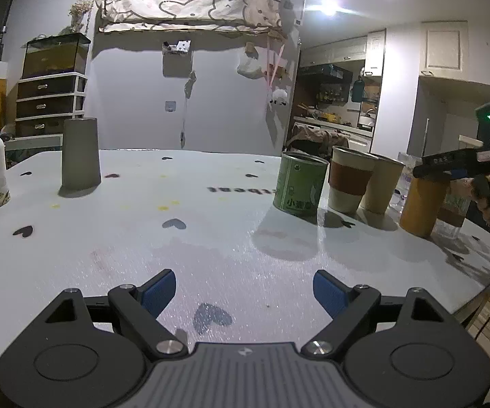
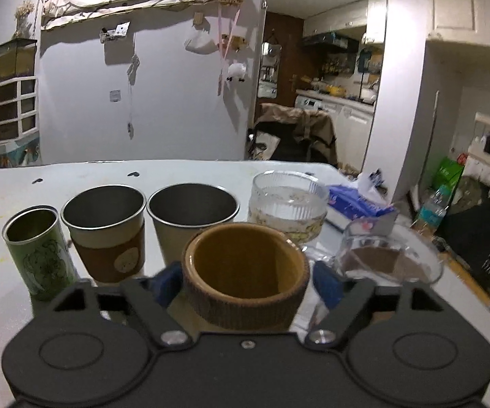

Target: Flip cup upright

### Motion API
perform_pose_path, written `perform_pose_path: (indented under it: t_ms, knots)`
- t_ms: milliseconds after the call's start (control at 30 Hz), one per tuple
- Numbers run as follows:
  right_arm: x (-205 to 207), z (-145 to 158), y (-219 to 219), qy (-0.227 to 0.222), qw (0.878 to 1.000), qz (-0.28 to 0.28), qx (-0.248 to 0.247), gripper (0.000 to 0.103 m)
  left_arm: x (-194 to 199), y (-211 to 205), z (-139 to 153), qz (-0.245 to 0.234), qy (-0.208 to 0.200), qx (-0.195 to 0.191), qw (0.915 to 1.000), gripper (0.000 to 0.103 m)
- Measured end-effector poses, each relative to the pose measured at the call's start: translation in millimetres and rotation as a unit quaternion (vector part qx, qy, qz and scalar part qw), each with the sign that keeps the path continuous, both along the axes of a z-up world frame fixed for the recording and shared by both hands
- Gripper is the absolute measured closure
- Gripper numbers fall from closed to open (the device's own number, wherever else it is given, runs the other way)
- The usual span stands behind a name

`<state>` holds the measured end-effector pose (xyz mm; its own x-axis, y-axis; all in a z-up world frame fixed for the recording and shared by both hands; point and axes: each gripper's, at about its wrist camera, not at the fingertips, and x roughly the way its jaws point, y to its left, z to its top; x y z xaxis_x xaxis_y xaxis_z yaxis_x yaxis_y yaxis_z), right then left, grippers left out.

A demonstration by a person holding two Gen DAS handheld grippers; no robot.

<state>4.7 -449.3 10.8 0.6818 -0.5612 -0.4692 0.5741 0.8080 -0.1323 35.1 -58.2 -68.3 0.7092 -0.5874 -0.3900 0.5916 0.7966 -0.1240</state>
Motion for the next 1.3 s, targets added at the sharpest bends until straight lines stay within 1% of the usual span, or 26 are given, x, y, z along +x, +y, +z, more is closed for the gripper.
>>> perform_pose_path:
  t_ms: [100,167,267,433,533,633,667,700,733,867,967,1167,1300]
  knots:
    - [-9.1,5.8,9.6,-0.008,1.000,0.007,-0.013,0.011,2.4,-0.5,4.2,0.010,0.003,-0.002,0.9999,0.014]
    - [-20.2,10.9,19.3,-0.025,0.999,0.013,-0.015,0.010,3.3,-0.9,8.7,0.019,0.001,0.000,0.9998,0.014]
    - [-43.1,15.4,37.5,-0.060,0.998,0.030,-0.017,0.007,2.8,-3.5,18.8,0.023,-0.012,0.002,0.9997,0.014]
    - [-82.0,15.1,65.0,-0.114,0.993,0.029,-0.023,0.006,2.3,-15.8,38.8,0.021,-0.042,0.006,0.9989,0.013]
    - [-104.0,16.4,81.4,-0.139,0.989,0.044,-0.027,0.006,0.9,-27.3,50.9,0.013,-0.059,0.002,0.9982,0.012]
    - [-121.5,16.7,95.8,-0.158,0.986,0.044,-0.042,0.002,-2.8,-40.3,60.4,0.003,-0.070,-0.009,0.9975,0.005]
    - [-126.2,15.5,99.5,-0.161,0.985,0.040,-0.048,0.002,-4.7,-45.0,62.3,-0.002,-0.073,-0.011,0.9973,0.004]
    - [-130.0,13.5,103.1,-0.164,0.984,0.034,-0.053,0.001,-6.7,-49.9,63.4,-0.006,-0.075,-0.013,0.9971,0.001]
    - [-133.9,11.4,105.5,-0.166,0.984,0.026,-0.056,0.000,-8.0,-54.6,63.6,-0.008,-0.076,-0.014,0.9969,0.000]
    - [-147.6,1.7,110.1,-0.163,0.985,0.007,-0.049,0.000,-15.5,-72.4,60.1,-0.020,-0.072,-0.008,0.9972,0.000]
    - [-153.9,-5.5,113.5,-0.155,0.986,-0.004,-0.055,0.000,-19.8,-82.6,55.5,-0.028,-0.070,-0.002,0.9972,0.000]
    - [-163.3,-17.3,119.5,-0.146,0.988,0.003,-0.056,0.000,-22.7,-90.0,49.9,-0.021,-0.066,0.003,0.9976,0.000]
    - [-164.9,-18.0,122.2,-0.146,0.988,0.005,-0.054,0.000,-25.6,-92.4,49.4,-0.026,-0.070,0.004,0.9972,0.000]
